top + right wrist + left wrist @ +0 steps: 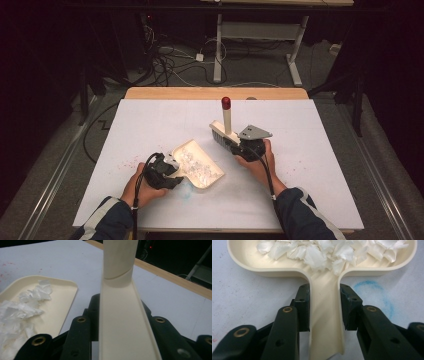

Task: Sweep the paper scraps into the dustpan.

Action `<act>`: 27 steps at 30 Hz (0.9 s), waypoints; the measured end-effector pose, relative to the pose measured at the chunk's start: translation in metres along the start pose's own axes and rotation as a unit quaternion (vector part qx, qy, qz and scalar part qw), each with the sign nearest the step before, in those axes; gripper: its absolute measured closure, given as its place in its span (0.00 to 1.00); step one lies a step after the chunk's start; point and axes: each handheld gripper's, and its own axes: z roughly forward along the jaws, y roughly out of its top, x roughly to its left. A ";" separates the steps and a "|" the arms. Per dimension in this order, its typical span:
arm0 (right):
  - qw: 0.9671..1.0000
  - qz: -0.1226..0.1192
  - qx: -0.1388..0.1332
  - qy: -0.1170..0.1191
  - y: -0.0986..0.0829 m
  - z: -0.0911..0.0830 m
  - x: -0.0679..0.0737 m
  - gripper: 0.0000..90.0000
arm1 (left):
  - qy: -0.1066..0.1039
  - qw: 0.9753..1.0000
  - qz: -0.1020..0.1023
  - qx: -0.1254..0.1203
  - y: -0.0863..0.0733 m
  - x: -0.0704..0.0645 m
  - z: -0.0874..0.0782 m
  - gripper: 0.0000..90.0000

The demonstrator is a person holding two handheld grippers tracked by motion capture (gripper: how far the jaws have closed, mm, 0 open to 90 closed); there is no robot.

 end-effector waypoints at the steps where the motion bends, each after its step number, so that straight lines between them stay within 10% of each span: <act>1: 1.000 -0.001 0.002 0.006 0.000 0.003 0.002 0.75 | 0.000 1.000 0.000 0.000 0.000 0.000 0.000 0.70; 16: 0.989 -0.024 0.009 0.147 -0.001 -0.017 0.031 0.75 | 0.004 1.000 0.003 0.001 0.001 -0.001 -0.001 0.70; 27: 0.988 -0.029 -0.009 0.152 0.013 -0.040 0.035 0.75 | 0.006 1.000 0.004 -0.002 0.000 -0.001 -0.004 0.70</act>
